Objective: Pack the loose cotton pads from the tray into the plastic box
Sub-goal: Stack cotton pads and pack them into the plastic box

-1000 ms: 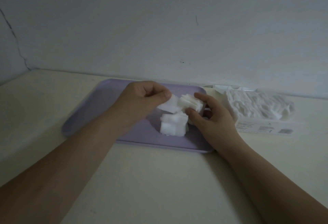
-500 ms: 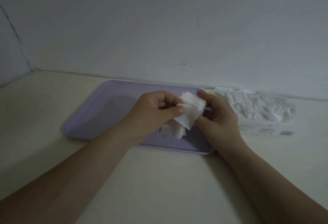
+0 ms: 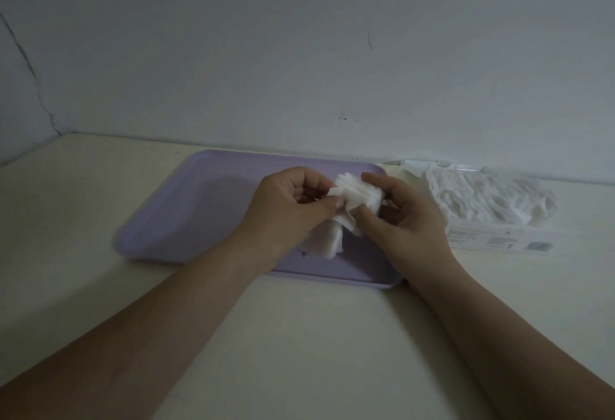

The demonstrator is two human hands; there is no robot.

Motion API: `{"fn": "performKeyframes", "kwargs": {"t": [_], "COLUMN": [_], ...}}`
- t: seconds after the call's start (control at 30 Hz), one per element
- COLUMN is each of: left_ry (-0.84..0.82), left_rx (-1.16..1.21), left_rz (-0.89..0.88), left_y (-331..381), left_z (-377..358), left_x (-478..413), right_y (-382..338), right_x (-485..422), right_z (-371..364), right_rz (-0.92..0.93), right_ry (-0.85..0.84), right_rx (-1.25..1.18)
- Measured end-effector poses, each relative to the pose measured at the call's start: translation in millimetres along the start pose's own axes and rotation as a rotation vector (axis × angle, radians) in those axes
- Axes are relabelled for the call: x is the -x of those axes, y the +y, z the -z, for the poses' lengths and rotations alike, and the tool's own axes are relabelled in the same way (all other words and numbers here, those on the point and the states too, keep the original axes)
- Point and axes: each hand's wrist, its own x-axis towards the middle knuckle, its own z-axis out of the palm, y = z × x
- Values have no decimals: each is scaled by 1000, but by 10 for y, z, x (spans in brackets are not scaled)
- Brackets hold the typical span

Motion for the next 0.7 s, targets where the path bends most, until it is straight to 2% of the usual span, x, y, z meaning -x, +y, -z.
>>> {"fn": "performKeyframes", "kwargs": {"t": [0.2,0.43,0.5,0.57,0.63,0.7], "left_ry": [61,48,-17,-160,-304,-379], "left_rx": [-38,-113,-208,-380,-524,-651], "left_rz": [-35,-40,-18,9,20,-2], "left_y": [3,-21,-13,-9,-24,-39], "left_z": [-61,12,149,273,317,303], "left_x": [13,-35,-104,-136,-122,-98], "right_y": [-65,-61,-51,-54,-32,0], "right_x": [36,40,41,49,41,24], "right_z": [0,-29,-20,-18,-11,-3], "right_rz": [-67,-40,-29,-33,-39,-47], "right_ry": [-59,56,118,142,119,81], "right_rx": [-33,50,96,156,235,316]}}
